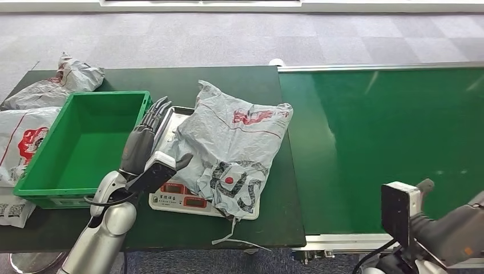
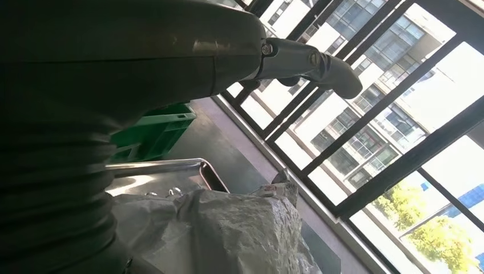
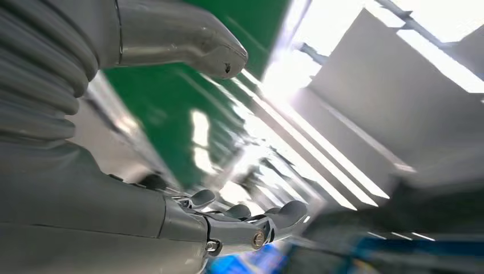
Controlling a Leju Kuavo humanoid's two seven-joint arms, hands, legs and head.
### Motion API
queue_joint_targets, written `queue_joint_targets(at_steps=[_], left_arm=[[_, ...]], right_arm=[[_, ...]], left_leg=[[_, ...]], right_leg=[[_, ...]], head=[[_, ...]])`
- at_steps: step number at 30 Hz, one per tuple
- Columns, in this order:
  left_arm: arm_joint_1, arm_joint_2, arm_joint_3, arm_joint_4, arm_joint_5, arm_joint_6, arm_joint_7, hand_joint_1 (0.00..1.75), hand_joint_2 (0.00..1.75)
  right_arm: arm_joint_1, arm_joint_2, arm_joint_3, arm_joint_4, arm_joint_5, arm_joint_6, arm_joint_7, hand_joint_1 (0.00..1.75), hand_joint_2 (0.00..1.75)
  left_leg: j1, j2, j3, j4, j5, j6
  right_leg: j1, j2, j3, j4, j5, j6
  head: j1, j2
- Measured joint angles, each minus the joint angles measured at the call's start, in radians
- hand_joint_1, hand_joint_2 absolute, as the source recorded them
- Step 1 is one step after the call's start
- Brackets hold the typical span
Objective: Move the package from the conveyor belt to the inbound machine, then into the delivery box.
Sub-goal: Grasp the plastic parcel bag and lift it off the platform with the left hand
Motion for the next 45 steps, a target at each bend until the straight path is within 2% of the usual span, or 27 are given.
queue_joint_targets(at_steps=[2,4,9,14,20,24,28,34,39,45], left_arm=[[0.000,0.002,-0.001,0.003,0.007,0.000,0.002,0.00,0.00],[0.001,0.004,-0.001,0.006,0.011,0.000,0.002,0.00,0.00],[0.001,0.007,-0.001,0.011,0.012,0.000,0.002,0.00,0.00],[0.003,0.009,-0.001,0.017,0.003,0.010,0.004,0.00,0.00],[-0.020,0.033,-0.016,0.068,-0.145,-0.034,0.057,0.00,0.00],[-0.037,0.043,-0.025,0.101,-0.162,-0.049,0.063,0.00,1.75],[-0.102,0.055,-0.060,0.177,-0.234,-0.146,0.065,0.00,1.75],[-0.315,0.064,-0.190,0.420,-0.262,-0.288,-0.044,0.00,1.75],[-0.439,0.019,-0.319,0.585,-0.209,-0.332,-0.102,0.00,1.75],[-0.490,-0.036,-0.431,0.691,-0.166,-0.332,-0.118,0.00,1.75]], right_arm=[[-0.010,0.018,-0.041,0.006,-0.007,-0.002,-0.174,0.00,1.75],[-0.020,0.035,-0.072,0.010,-0.011,-0.002,-0.237,0.00,1.75],[-0.030,0.056,-0.108,0.018,-0.014,-0.003,-0.247,0.00,1.75],[-0.051,0.085,-0.136,0.037,-0.031,-0.003,-0.301,0.00,1.75],[-0.088,0.091,-0.135,0.073,-0.034,-0.003,-0.282,0.00,1.75],[-0.101,0.091,-0.134,0.088,-0.033,-0.003,-0.278,0.00,1.75],[-0.114,0.090,-0.116,0.108,-0.034,-0.003,-0.273,0.00,1.75],[-0.152,0.090,-0.070,0.146,-0.023,-0.003,-0.259,0.00,1.75],[-0.154,0.090,-0.055,0.150,-0.044,-0.003,-0.283,0.00,1.75],[-0.132,0.092,-0.055,0.150,-0.073,-0.004,-0.330,0.00,1.75]], left_leg=[[0.001,0.001,0.000,0.000,0.000,0.000],[0.002,0.001,0.000,0.000,0.000,0.000],[0.002,0.001,-0.001,-0.001,0.000,-0.001],[0.002,0.001,-0.001,-0.001,0.000,0.000],[0.002,0.001,0.000,-0.001,0.001,-0.001],[0.002,0.001,0.000,-0.001,0.001,-0.001],[0.002,0.000,-0.001,0.000,0.001,-0.001],[0.002,0.000,-0.001,0.000,0.004,-0.002],[0.002,0.000,-0.001,0.000,0.004,-0.002],[0.001,0.001,-0.001,0.000,0.004,-0.001]], right_leg=[[0.001,0.000,-0.001,0.000,0.000,0.000],[0.002,0.000,0.000,0.000,0.000,-0.001],[0.002,0.000,0.000,0.000,0.000,-0.001],[0.002,0.000,0.000,0.000,0.000,-0.001],[0.002,0.000,0.000,0.000,0.000,-0.001],[0.002,0.000,0.000,0.000,0.000,-0.001],[0.002,0.000,0.000,0.000,0.000,-0.001],[0.002,0.000,-0.001,0.000,0.003,-0.002],[0.002,0.000,-0.001,0.000,0.003,-0.001],[0.002,0.000,-0.001,0.000,0.003,-0.001]], head=[[0.000,0.000],[0.000,0.000],[0.000,0.000],[0.000,0.000],[0.000,0.000],[0.000,0.000],[0.000,0.000],[0.000,0.000],[0.000,0.000],[0.000,0.000]])
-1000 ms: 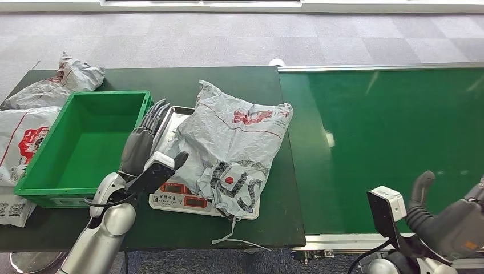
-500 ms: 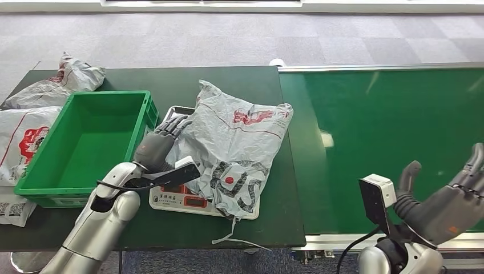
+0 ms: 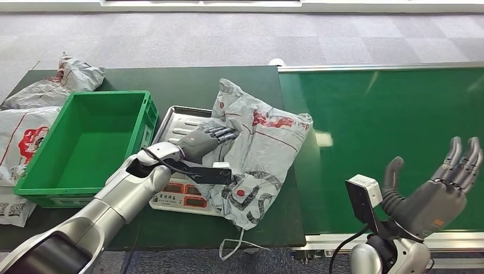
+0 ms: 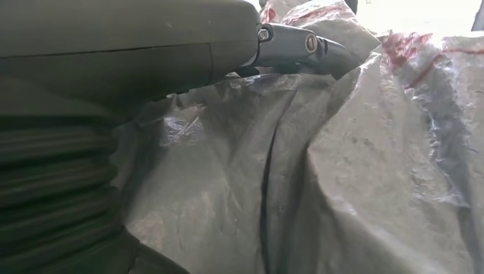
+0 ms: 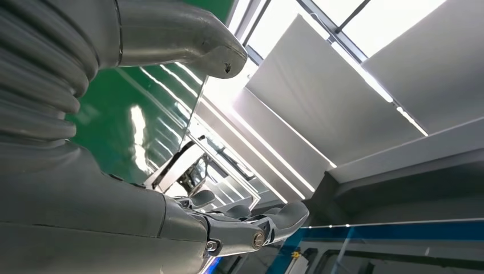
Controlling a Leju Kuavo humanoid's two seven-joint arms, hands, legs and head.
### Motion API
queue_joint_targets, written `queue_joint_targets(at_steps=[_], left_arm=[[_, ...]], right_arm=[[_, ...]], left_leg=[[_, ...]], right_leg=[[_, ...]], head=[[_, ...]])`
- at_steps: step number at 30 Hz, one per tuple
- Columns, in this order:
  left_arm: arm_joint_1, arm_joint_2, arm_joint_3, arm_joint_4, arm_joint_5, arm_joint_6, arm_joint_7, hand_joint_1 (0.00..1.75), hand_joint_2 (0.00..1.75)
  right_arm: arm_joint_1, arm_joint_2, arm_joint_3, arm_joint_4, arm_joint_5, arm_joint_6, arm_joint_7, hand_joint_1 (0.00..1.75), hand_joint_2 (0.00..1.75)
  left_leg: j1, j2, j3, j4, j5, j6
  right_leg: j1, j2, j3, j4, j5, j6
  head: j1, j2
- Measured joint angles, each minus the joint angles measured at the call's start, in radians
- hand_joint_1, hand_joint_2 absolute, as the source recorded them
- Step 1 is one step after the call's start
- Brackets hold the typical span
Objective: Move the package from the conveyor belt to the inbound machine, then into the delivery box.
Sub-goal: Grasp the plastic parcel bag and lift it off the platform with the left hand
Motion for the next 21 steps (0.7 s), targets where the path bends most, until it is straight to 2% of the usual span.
queue_joint_targets(at_steps=[1,2,5,6,13,21], left_arm=[[-0.005,-0.006,-0.016,0.013,0.005,0.000,-0.002,0.03,1.75],[-0.010,-0.010,-0.031,0.024,0.008,0.000,-0.003,0.28,1.75],[-0.021,-0.018,-0.063,0.046,0.017,0.000,-0.008,1.57,1.75],[-0.024,-0.019,-0.072,0.052,0.019,0.000,-0.010,1.75,1.75],[-0.038,-0.019,-0.134,0.073,0.045,0.000,-0.016,1.75,1.75],[-0.040,-0.005,-0.159,0.062,0.095,0.020,-0.003,1.75,1.75]], right_arm=[[0.003,0.001,0.000,0.000,-0.005,0.000,-0.002,0.00,1.75],[0.006,0.001,0.000,0.000,-0.011,0.000,-0.003,0.00,1.75],[0.013,0.002,0.000,0.000,-0.021,0.000,-0.003,0.00,1.75],[0.015,0.002,0.000,0.000,-0.023,0.000,-0.003,0.00,1.75],[0.016,0.003,0.000,0.000,-0.023,0.000,0.002,0.00,1.75],[0.019,0.003,0.000,-0.004,-0.057,0.000,-0.003,0.00,1.75]], left_leg=[[0.000,0.000,0.000,0.000,0.000,0.000],[0.000,0.000,0.000,0.000,0.000,0.000],[0.000,0.000,0.000,0.000,0.000,0.000],[0.000,0.000,0.000,0.000,0.000,0.000],[0.000,0.000,0.000,0.000,0.001,0.001],[0.000,0.000,0.000,0.000,0.003,0.001]], right_leg=[[0.000,0.000,0.000,0.000,0.000,0.000],[0.000,0.000,0.000,0.000,0.000,0.000],[0.000,0.000,0.000,0.000,0.000,0.000],[0.000,0.000,0.000,0.000,0.000,0.000],[0.000,0.000,0.001,0.000,0.000,0.000],[0.000,-0.001,0.001,0.000,0.002,0.001]], head=[[0.000,0.000],[0.000,0.000],[0.000,0.000],[0.000,0.000],[0.000,0.000],[0.000,0.000]])
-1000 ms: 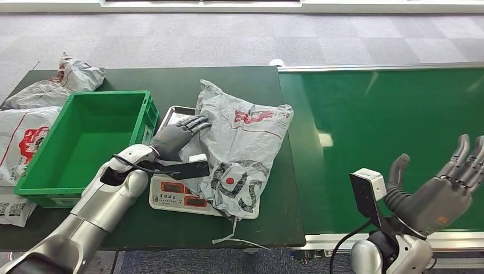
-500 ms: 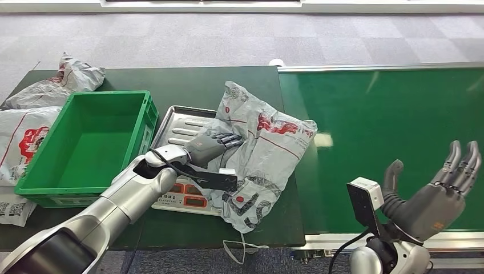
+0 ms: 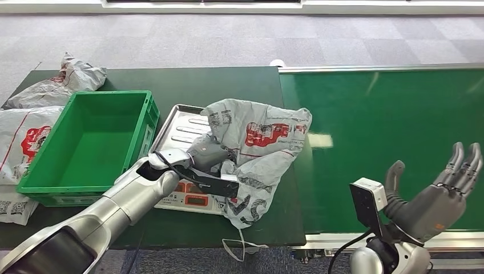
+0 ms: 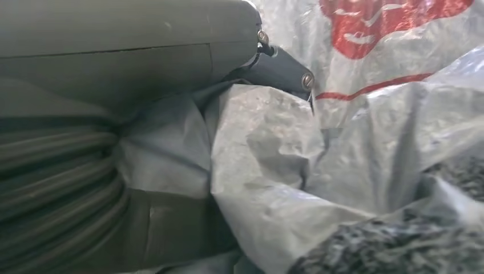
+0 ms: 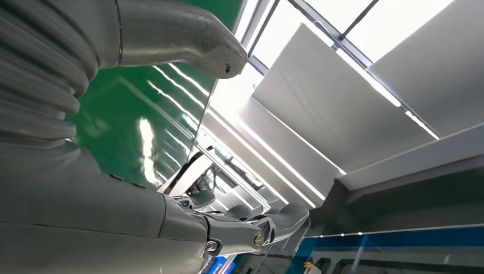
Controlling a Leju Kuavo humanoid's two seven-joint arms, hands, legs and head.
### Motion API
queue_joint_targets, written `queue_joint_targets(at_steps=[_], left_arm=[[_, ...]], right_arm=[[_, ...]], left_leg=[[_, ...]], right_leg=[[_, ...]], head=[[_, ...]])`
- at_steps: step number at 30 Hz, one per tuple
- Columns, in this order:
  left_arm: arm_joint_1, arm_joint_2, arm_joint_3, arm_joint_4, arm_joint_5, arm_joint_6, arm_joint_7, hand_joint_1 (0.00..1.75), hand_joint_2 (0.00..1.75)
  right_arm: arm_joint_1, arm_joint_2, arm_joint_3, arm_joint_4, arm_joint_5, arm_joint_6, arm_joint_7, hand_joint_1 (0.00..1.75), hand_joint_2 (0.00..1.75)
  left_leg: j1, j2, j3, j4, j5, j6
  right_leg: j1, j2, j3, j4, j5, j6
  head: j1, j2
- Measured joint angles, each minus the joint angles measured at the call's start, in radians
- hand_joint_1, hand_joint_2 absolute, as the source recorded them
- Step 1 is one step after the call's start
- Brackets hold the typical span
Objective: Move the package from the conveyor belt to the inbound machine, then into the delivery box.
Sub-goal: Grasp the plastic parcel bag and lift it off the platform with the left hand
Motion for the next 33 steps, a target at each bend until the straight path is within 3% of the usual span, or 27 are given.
queue_joint_targets(at_steps=[14,21,33], left_arm=[[-0.002,0.101,-0.002,-0.149,0.057,0.035,0.062,1.75,1.75],[-0.013,0.174,0.036,-0.232,0.074,0.055,0.085,1.75,1.75],[-0.016,0.212,0.052,-0.284,0.074,0.055,0.090,1.75,1.75]], right_arm=[[0.022,0.000,0.000,-0.022,-0.055,0.000,-0.030,0.00,1.75],[0.052,0.000,-0.002,-0.048,-0.079,0.000,-0.032,0.00,1.75],[0.058,0.000,-0.002,-0.059,-0.080,0.000,-0.033,0.00,1.75]], left_leg=[[0.001,0.001,-0.001,0.000,0.002,-0.002],[0.001,0.001,-0.002,0.000,0.002,-0.002],[0.001,0.001,-0.003,0.000,0.002,-0.002]], right_leg=[[0.001,0.001,-0.002,0.000,0.002,-0.001],[0.001,0.001,-0.004,0.000,0.002,-0.001],[0.001,0.001,-0.004,0.000,0.002,-0.001]], head=[[0.000,0.000],[0.000,0.000],[0.000,0.000]])
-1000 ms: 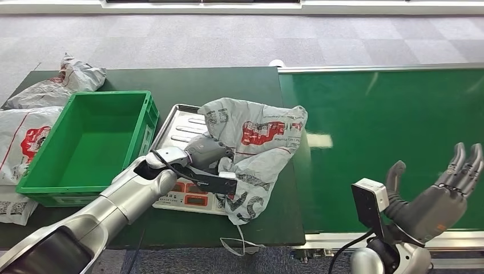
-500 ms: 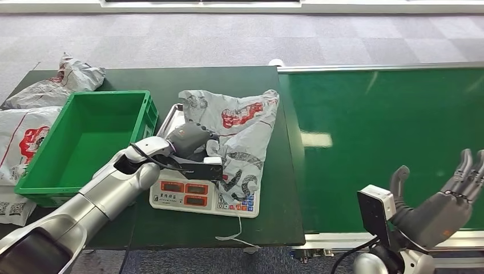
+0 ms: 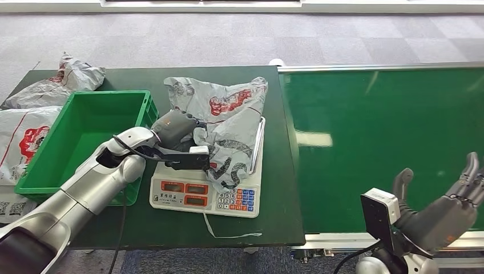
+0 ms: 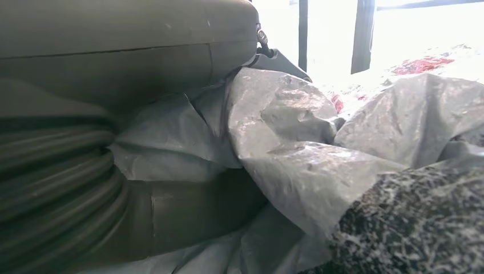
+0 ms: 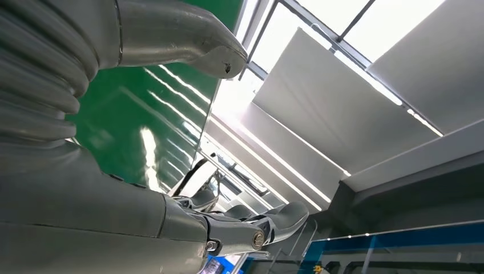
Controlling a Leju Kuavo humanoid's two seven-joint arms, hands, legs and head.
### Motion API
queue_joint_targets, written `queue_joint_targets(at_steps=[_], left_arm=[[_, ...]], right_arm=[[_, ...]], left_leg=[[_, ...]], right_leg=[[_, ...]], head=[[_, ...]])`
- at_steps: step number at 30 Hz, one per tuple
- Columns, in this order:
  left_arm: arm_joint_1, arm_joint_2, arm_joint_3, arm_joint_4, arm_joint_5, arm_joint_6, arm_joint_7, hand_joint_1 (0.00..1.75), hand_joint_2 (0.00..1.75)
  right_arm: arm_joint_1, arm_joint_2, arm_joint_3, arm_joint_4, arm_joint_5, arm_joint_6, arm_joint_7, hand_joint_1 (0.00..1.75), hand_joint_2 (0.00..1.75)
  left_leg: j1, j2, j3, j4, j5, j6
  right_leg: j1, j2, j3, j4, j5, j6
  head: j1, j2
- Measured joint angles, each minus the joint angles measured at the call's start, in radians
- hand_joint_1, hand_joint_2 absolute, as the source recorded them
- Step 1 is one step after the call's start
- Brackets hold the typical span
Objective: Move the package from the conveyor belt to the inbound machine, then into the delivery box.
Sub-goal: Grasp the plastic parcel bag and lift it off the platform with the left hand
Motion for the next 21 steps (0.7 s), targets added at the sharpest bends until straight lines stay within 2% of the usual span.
queue_joint_targets(at_steps=[21], left_arm=[[-0.030,0.028,0.016,-0.042,-0.011,-0.027,0.011,1.75,1.75]], right_arm=[[0.012,0.000,-0.001,-0.009,-0.014,0.000,-0.007,0.00,1.75]], left_leg=[[0.000,0.000,0.000,0.000,0.000,0.000]], right_leg=[[0.000,0.000,0.000,0.000,0.000,0.000]], head=[[0.000,0.000]])
